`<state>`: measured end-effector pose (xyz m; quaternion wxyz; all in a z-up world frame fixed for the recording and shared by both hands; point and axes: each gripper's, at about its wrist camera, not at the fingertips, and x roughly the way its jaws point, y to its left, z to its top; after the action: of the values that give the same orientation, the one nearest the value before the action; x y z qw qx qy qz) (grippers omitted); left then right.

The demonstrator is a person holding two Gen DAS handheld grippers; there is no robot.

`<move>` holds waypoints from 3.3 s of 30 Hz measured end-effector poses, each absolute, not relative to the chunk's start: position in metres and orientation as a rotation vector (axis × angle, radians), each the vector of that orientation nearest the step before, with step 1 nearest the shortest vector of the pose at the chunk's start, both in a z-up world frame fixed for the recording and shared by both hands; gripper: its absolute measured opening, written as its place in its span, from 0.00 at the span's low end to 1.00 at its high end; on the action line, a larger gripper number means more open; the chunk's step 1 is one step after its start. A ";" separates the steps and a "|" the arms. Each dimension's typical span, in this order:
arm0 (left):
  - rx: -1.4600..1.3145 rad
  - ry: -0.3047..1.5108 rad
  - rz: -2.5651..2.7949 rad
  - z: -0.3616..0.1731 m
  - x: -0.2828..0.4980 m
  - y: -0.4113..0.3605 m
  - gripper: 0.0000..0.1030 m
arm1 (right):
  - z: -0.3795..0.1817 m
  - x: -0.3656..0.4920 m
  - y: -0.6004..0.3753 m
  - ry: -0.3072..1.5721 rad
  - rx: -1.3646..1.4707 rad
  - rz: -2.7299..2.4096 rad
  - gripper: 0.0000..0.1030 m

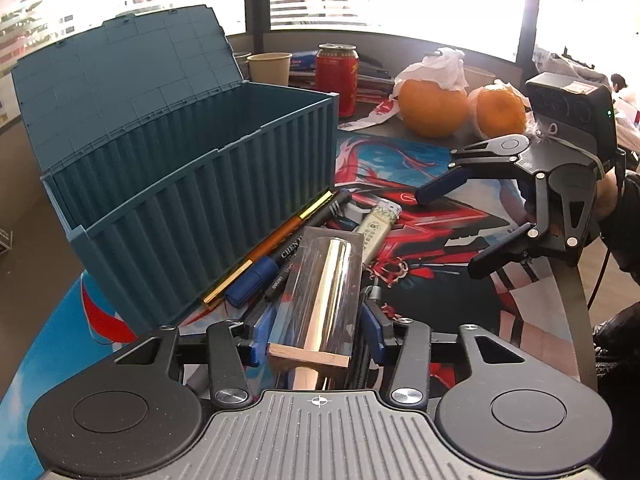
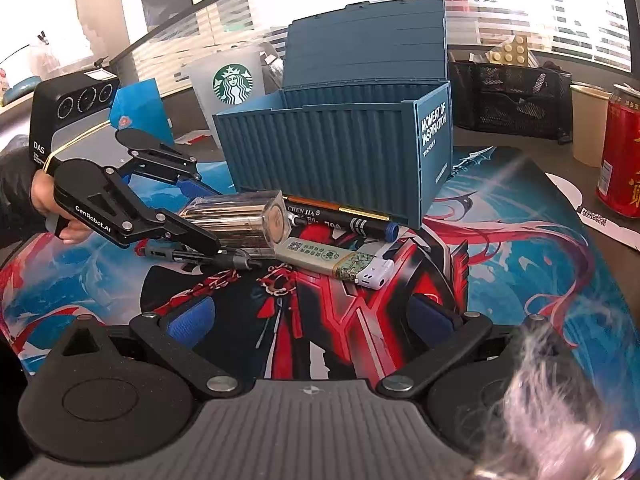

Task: Organize rigid objects
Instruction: 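Grasp the clear glass cylinder bottle with the left tool, then lift the glass cylinder bottle with the left tool toward the teal box, then lower the glass bottle into the teal box and open the left tool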

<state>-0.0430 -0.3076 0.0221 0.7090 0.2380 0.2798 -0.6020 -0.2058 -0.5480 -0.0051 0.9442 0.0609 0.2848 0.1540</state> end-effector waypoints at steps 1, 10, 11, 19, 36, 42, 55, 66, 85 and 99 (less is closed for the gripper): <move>0.530 0.621 -1.335 0.022 -0.043 -0.308 0.41 | -0.005 -0.206 -0.548 0.579 0.129 0.314 1.00; 0.526 0.609 -1.337 0.032 -0.049 -0.308 0.35 | -0.006 -0.206 -0.553 0.571 0.164 0.321 1.00; 0.536 0.605 -1.335 0.033 -0.050 -0.309 0.35 | -0.006 -0.207 -0.553 0.570 0.169 0.322 1.00; 0.582 0.620 -1.328 0.033 -0.052 -0.307 0.34 | -0.007 -0.207 -0.557 0.562 0.198 0.325 1.00; 0.593 0.653 -1.308 0.015 -0.047 -0.320 0.62 | -0.007 -0.209 -0.559 0.554 0.229 0.326 1.00; 0.555 0.615 -1.294 0.014 -0.056 -0.319 0.35 | -0.008 -0.209 -0.563 0.546 0.258 0.328 1.00; 0.594 0.572 -1.286 0.041 -0.067 -0.309 0.34 | -0.008 -0.211 -0.567 0.537 0.291 0.333 1.00; 0.610 0.473 -1.276 0.086 -0.072 -0.307 0.34 | -0.007 -0.211 -0.567 0.537 0.294 0.334 1.00; 0.655 0.381 -1.248 0.142 -0.033 -0.340 0.35 | -0.009 -0.213 -0.572 0.523 0.346 0.339 1.00; 0.601 0.372 -1.264 0.150 -0.007 -0.358 0.35 | -0.009 -0.214 -0.574 0.517 0.362 0.336 1.00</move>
<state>-0.0073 -0.3576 0.1501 0.7490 0.2748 0.1703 -0.5783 -0.2137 -0.5738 -0.0093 0.9368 0.1773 0.2529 0.1642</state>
